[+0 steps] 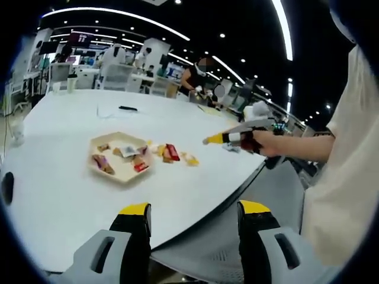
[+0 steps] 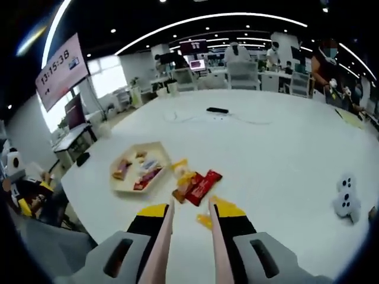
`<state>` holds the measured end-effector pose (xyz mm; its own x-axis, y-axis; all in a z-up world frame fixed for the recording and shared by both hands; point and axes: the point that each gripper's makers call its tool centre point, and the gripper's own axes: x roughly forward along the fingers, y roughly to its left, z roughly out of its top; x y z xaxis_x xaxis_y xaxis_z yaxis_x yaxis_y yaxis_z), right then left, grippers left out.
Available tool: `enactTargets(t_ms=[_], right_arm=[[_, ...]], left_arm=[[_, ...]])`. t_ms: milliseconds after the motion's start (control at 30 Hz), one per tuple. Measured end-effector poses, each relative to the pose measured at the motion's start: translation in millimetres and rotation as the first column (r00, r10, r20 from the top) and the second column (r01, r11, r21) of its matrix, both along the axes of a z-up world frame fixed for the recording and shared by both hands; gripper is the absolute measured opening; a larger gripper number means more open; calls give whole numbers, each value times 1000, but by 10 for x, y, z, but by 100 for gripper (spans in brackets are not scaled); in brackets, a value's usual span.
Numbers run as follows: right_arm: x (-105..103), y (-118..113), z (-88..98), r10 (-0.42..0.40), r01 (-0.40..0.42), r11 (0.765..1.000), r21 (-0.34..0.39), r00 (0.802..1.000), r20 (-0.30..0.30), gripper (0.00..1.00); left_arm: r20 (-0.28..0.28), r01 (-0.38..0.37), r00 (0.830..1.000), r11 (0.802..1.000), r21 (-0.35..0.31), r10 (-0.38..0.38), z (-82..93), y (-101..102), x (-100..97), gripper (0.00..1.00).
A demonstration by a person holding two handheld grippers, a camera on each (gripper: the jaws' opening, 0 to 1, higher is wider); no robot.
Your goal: Place the target food into the container with the food tongs after gripping and lifting it, then release it inside without dropping or visibly crushing the food.
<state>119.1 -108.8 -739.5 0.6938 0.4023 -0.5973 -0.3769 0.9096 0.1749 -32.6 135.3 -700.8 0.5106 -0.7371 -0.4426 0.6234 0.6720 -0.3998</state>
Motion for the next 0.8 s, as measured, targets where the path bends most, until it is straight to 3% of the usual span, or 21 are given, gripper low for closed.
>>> enactTargets(t_ms=[200,333,800], right_arm=[[15,-36,-115,-26,26,999,19,999,-36,29],[14,-11,-199,-41,49,995,92,995,-87,29],[89,-123,-387,-111,129,987,96,978,-177,29]], left_arm=[[-10,-3,1000,1000,4,3,-21,12,-1,58],[-15,-7,1000,1000,4,7,-27,18,8,58],[-30,-21,999,1000,5,21,-63,45,66,59]])
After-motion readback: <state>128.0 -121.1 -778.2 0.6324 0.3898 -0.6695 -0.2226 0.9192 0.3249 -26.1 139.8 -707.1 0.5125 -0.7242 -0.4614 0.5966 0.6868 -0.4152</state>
